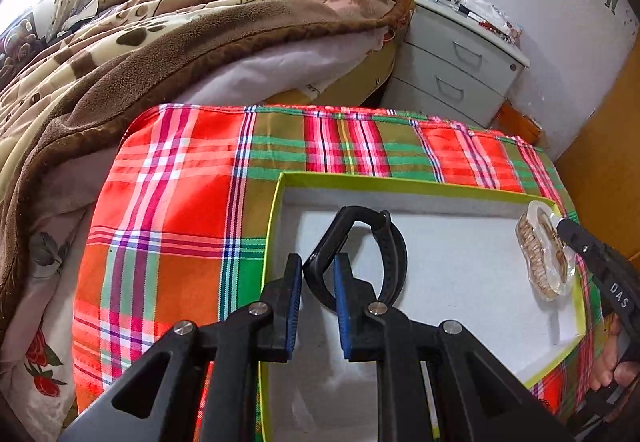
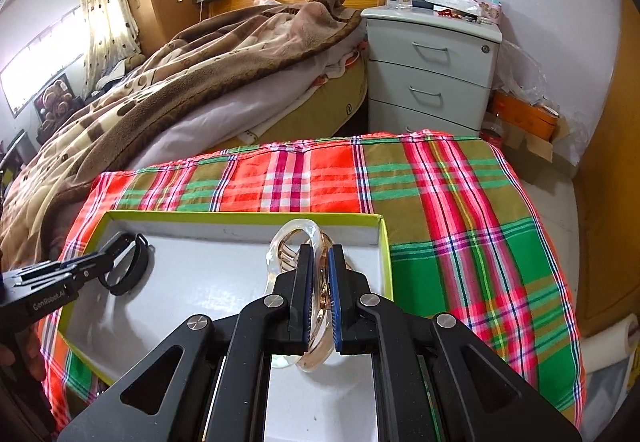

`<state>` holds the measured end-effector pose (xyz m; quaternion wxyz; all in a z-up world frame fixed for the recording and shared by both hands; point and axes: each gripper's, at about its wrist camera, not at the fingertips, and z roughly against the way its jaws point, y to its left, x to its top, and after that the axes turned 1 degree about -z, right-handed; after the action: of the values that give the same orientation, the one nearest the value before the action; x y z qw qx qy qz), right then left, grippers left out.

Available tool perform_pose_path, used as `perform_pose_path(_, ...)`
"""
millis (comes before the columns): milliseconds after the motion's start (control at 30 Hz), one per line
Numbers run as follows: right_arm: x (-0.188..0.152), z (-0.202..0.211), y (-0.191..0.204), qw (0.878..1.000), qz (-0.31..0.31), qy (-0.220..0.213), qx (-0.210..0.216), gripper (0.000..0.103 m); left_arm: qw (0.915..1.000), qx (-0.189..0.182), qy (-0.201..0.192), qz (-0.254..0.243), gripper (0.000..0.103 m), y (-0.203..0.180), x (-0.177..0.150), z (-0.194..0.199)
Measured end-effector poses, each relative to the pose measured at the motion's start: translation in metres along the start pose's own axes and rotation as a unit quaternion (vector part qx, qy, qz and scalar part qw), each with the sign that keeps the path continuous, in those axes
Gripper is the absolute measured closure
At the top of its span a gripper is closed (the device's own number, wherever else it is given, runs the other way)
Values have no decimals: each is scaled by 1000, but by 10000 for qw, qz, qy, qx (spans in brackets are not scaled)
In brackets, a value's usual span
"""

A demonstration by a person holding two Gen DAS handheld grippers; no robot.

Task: Organize jewelry
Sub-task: 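Carry the claw clip and black band into the yellow box with both tools, then open both tools to release the clip and band inside the box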

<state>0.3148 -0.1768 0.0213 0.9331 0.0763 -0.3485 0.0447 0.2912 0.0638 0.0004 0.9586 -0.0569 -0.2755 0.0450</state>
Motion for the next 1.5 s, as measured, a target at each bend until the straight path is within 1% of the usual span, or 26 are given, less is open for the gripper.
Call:
perform_pose_path(400,1,1,2,9999,78,-89,-50,95,10000,14,69,33,86,0,0,-3)
perform_pose_path(533,1,2,2,9999,69,-124,-23,93,10000,-49,55,11,80,-1,1,-1)
perform_pose_path(667,1,5,2,9999,57,-154,-8,91,9999,-113,-13,35,76,-1,1,6)
perform_pose_path(767,0,7,2,9998,55,-167,-2,88,9998,-148,-93,83,68,1,0,14)
perform_pose_path(900,-2,17,1,9997,52,-237,71,87,9995,-235,-148,132,66,4,-3,27)
perform_pose_path(967,-4,26,2,9995,79,-292,94,85,9995,-209,-207,106,66,4,-6,35)
perform_pose_path(1033,-8,36,2,9992,101,-368,152,82,9993,-271,-250,83,63,4,-11,43)
perform_pose_path(1100,-13,47,2,9988,113,-421,236,78,9989,-377,-260,104,63,6,-17,52)
perform_pose_path(1200,-21,61,1,9983,132,-481,308,77,9987,-374,-325,96,63,7,-27,63)
perform_pose_path(1267,-30,72,-1,9979,109,-510,387,77,9974,-613,-358,126,63,9,-35,70)
perform_pose_path(1400,-50,85,-5,9968,31,-409,683,77,9958,-710,-564,107,63,13,-54,82)
perform_pose_path(1500,-69,89,-7,9962,-29,-254,828,77,9959,-756,-483,114,61,15,-69,87)
